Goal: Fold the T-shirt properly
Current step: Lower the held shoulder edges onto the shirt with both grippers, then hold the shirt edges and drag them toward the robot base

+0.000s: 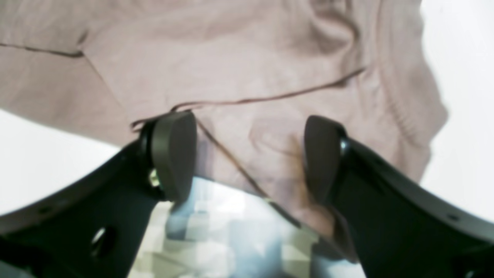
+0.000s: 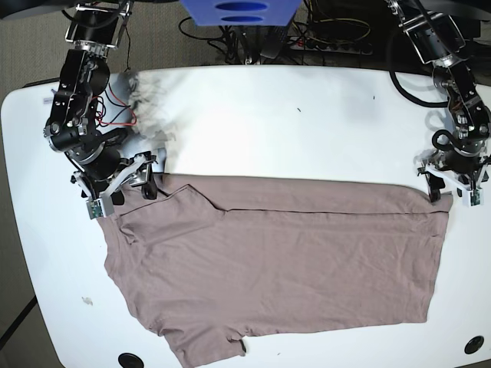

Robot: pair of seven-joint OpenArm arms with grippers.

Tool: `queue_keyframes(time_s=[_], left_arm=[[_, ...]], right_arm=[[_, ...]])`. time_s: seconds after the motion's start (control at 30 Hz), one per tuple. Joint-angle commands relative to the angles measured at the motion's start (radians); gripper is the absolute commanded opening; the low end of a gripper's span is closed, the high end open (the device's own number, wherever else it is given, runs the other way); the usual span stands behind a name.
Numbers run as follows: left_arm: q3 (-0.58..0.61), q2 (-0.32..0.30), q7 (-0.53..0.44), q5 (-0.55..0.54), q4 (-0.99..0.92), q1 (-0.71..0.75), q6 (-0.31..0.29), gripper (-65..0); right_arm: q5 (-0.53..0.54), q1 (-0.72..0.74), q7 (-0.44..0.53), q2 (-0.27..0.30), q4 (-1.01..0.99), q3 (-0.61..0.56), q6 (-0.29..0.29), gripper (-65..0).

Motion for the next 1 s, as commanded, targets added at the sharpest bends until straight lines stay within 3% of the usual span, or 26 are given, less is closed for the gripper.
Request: queue_keyframes(time_s=[0.0,0.27,0.47,0.67,0.8,0.87,0.97], left_arm=[[0.002,-0.013,0.029,0.027,-0.015,-0.011,0.002,-23.4],[0.023,-0.018,0.001,0.022,-0.063,-0.068,-0.001,-23.3],[0.038,-0.019,-0.007,0.021,-0.109,-0.113,-0.001,-24.4],[0.058,-0.025,-0.007,0.025,-0.201,-0.203,-0.004,-36.8],[0.058,-0.025,-0.022,0.024,-0.229,-0.222,-0.005,-49.4],[0.073,-0.023,-0.038,0.023,-0.237,-0.23,-0.003,-59.8],[0.073,-0.023,-0.047,0.022,-0.239,-0.237,-0.003,-61.2]], right_arm=[[0.006,0.014,0.036,0.006,-0.005,0.008,0.007,-23.5],[0.007,0.078,0.161,0.009,-0.197,0.017,0.011,-23.3],[0.006,0.108,0.182,0.01,-0.261,0.015,0.01,-23.6],[0.001,0.13,0.142,0.008,-0.257,0.007,0.008,-24.3],[-0.001,0.122,0.128,0.006,-0.24,0.01,0.009,-24.1],[0.005,0.105,0.112,0.005,-0.218,0.011,0.01,-23.4],[0.012,0.099,0.1,0.006,-0.197,0.017,0.011,-23.3]])
